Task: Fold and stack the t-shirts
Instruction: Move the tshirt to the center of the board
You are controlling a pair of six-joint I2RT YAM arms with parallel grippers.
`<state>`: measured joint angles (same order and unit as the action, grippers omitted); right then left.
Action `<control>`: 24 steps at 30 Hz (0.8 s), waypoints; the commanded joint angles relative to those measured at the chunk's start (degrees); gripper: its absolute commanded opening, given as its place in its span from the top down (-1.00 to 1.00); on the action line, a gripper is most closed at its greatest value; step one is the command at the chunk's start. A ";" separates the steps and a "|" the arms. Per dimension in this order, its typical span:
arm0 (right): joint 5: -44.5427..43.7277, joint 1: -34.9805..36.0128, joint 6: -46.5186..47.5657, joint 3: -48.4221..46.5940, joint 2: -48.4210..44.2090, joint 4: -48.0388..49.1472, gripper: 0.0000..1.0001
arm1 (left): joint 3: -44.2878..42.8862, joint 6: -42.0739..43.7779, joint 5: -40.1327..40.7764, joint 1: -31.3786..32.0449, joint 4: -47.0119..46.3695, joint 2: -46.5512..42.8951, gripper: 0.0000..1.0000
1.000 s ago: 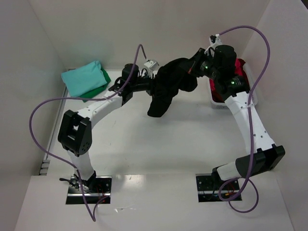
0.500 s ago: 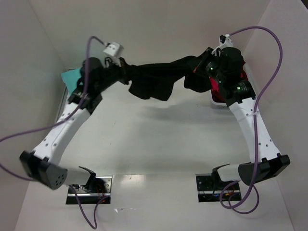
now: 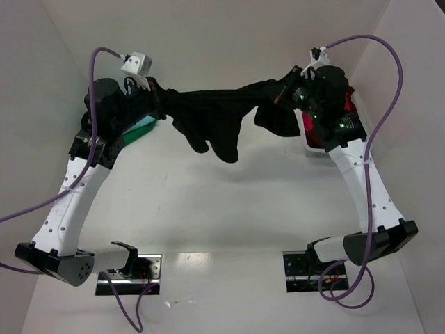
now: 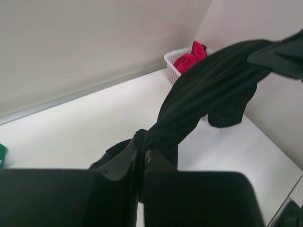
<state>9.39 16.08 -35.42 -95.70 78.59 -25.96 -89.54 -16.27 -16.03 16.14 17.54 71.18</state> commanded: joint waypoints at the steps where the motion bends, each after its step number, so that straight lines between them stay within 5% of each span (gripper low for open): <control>1: -8.61 -4.39 5.45 5.51 -7.30 1.26 0.95 | -3.55 3.97 14.63 -4.89 1.44 -3.50 1.00; 9: 6.32 -2.20 5.45 21.95 -19.15 -3.12 0.99 | 2.96 3.52 7.79 -4.89 8.19 -11.31 1.00; 17: 25.58 2.47 -11.07 24.75 -28.23 3.63 0.99 | -7.14 1.07 8.03 -4.89 15.42 -10.28 1.00; 19: 26.12 2.47 -9.41 30.03 -26.91 -1.54 0.66 | -8.37 1.07 5.93 -4.89 14.45 -4.40 1.00; 20: 24.21 2.47 -7.32 31.96 -26.91 -3.47 0.20 | -9.16 1.07 3.14 -4.89 14.45 0.84 1.00; 23: 21.91 2.47 -4.76 38.12 -25.51 -9.71 -0.41 | -11.27 1.07 -2.14 -4.89 14.45 10.45 1.00; 24: 19.29 2.47 -3.09 38.65 -24.98 -11.38 -0.92 | -11.97 1.07 -3.73 -4.02 14.45 12.21 1.00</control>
<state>33.15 19.22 -42.87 -63.46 50.37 -24.18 -101.16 -16.40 -20.18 12.78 32.38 71.66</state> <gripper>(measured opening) 0.628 0.023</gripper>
